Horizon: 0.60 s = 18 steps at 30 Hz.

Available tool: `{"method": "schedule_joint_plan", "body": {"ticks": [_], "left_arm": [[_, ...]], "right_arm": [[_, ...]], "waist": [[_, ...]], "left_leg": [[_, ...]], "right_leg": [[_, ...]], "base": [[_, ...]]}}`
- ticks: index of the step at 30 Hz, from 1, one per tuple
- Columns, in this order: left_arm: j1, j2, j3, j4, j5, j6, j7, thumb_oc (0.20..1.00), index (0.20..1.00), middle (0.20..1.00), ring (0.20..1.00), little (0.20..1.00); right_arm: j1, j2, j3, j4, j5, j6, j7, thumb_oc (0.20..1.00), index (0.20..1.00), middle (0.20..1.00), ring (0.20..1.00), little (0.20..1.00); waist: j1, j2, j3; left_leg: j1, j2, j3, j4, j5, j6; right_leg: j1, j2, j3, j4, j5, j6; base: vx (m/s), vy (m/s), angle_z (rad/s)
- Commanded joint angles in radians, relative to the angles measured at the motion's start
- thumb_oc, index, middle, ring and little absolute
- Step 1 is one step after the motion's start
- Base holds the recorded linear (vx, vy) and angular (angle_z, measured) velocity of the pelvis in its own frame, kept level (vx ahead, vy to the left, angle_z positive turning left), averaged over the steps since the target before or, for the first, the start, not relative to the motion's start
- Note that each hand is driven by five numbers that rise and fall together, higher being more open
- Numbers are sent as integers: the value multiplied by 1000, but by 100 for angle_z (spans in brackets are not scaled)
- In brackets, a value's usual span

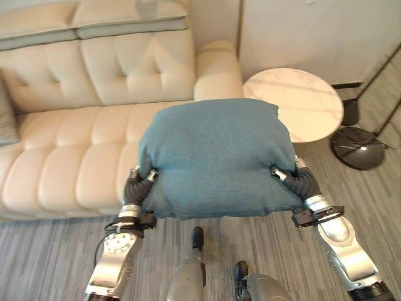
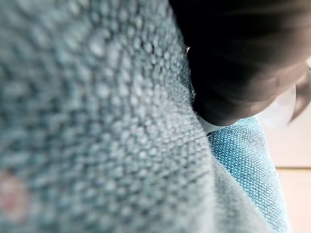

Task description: Pick up all the scattered cushions and arrange them neatly on the sofa.

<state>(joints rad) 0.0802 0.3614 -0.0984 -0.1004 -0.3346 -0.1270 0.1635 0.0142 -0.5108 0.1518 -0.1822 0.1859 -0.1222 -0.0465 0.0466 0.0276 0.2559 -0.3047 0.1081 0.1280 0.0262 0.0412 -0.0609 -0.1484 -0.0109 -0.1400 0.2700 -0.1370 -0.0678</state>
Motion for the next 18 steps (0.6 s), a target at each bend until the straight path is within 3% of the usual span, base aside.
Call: {"method": "schedule_joint_plan", "body": {"ticks": [1, 2, 4, 6, 9, 14, 18], "left_arm": [[-118, 37, -38, -106, -28, -122, -53, 200, 200, 200, 200, 200], [-133, 30, -56, -84, -38, -119, -54, 200, 200, 200, 200, 200], [-144, 27, -64, -73, -38, -115, -54, 200, 200, 200, 200, 200], [-143, 27, -65, -73, -38, -115, -54, 200, 200, 200, 200, 200], [-125, 44, -50, -63, -15, -102, -58, 200, 200, 200, 200, 200], [-96, 52, -40, -55, -11, -91, -71, 200, 200, 200, 200, 200], [-79, 64, -35, -49, -3, -85, -71, 200, 200, 200, 200, 200]], "right_arm": [[-112, 67, 0, -103, -6, -117, -2, 200, 200, 200, 200, 200], [-103, 76, 4, -89, 15, -113, 12, 200, 200, 200, 200, 200], [-83, 84, -9, -77, 29, -110, 16, 200, 200, 200, 200, 200], [-82, 84, -9, -78, 29, -110, 17, 200, 200, 200, 200, 200], [-74, 112, -8, -40, 48, -99, 19, 200, 200, 200, 200, 200], [-82, 130, 14, -10, 55, -81, 27, 200, 200, 200, 200, 200], [-103, 153, 45, 6, 61, -70, 44, 200, 200, 200, 200, 200]], "waist": [[-49, -98, -51], [-63, -105, -58], [-78, -99, -72], [-81, -99, -72], [-72, -93, -62], [-58, -102, -68], [-35, -106, -73]], "left_leg": [[95, -79, 37, 166, -86, 18], [150, -66, 29, 173, -133, 13], [193, -49, 65, 122, -122, 6], [197, -50, 62, 115, -118, 6], [197, -44, 53, 78, -109, -4], [200, -63, 45, 81, -124, 13], [222, -92, 47, 91, -161, 46]], "right_leg": [[114, -32, 27, -224, 53, 129], [114, -48, -3, -259, 73, 137], [113, -60, -44, -279, 88, 146], [117, -60, -48, -282, 89, 146], [139, -87, -106, -263, 78, 149], [154, -113, -113, -247, 78, 162], [154, -151, -98, -175, 66, 185]], "base": [[-111, 46, 90], [-113, 45, 76], [-42, 100, 87], [22, 111, 87], [22, 161, 37], [86, 206, 47], [105, 203, 5]]}}
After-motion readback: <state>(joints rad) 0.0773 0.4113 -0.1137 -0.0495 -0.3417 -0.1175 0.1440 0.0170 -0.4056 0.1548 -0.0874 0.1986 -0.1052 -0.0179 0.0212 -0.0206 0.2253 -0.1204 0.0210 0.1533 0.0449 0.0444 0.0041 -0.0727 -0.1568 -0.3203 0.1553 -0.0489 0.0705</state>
